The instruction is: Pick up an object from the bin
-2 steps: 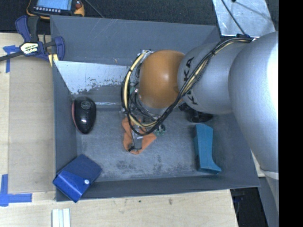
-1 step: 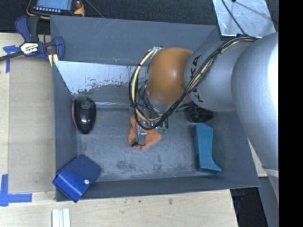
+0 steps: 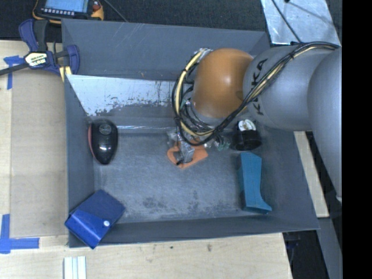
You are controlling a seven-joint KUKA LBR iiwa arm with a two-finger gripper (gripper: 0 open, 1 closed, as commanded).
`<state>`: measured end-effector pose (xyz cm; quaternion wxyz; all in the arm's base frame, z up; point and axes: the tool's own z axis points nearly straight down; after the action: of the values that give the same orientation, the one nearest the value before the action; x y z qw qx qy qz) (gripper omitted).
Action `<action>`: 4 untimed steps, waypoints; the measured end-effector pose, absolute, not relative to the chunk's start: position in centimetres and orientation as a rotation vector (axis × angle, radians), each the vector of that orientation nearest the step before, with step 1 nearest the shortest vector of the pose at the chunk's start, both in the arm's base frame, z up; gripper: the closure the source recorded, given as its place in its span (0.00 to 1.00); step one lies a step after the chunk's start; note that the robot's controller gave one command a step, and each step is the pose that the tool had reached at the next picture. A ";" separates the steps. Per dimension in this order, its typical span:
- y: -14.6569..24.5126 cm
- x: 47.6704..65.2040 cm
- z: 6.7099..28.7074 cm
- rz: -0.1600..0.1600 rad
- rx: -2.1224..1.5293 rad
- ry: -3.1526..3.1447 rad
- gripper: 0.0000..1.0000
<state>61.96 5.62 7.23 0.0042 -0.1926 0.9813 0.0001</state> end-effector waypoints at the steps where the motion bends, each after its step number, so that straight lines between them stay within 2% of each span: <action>1: 5.7 61.9 7.2 0.001 -0.603 3.075 1.00; 2: 5.7 61.8 7.7 0.002 -0.604 3.079 1.00; 4: 5.6 61.9 11.2 0.000 -0.602 3.079 1.00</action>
Offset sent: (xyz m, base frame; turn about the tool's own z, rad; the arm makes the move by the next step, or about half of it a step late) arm 0.0000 0.0001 0.0631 0.0000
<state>61.88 5.65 11.22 0.0023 -0.1918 0.9814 0.0000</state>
